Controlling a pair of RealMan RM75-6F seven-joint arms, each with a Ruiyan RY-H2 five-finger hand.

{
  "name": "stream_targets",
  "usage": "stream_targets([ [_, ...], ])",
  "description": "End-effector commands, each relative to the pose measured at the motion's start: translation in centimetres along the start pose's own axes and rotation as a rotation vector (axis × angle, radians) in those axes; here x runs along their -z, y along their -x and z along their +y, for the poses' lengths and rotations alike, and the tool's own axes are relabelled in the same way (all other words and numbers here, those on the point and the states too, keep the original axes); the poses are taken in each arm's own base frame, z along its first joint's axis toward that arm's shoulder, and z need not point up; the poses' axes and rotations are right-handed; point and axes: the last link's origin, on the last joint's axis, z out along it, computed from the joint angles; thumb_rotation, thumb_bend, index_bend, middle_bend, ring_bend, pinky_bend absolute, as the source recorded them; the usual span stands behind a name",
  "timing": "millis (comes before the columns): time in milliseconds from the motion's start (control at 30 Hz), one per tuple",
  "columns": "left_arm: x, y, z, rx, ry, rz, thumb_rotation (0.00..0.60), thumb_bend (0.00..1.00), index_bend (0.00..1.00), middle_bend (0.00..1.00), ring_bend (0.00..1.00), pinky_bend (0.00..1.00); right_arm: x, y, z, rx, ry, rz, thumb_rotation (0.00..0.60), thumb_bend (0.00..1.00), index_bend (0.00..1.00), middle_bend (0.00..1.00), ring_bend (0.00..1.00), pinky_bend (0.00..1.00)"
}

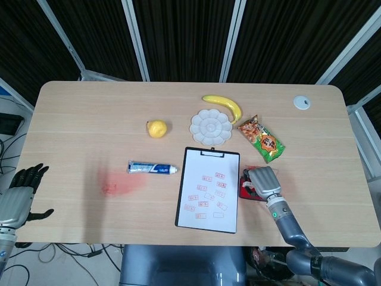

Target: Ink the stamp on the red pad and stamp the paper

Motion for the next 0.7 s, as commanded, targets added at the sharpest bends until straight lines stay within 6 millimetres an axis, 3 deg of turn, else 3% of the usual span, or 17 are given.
stream_targets([
  [33,0.0,0.0,0.0,0.0,0.0,0.0,0.6,0.01,0.0,0.0,0.0,0.0,0.0,-0.2,0.1,0.0,0.006,0.002,0.6,0.87,0.91,0.81,0.89,0.88],
  [700,0.0,0.0,0.0,0.002,0.0,-0.002,0.6,0.01,0.0,0.0,0.0,0.0,0.6,1.6,1.2,0.009,0.051,-0.055,0.6,0.87,0.91,0.81,0.9,0.88],
])
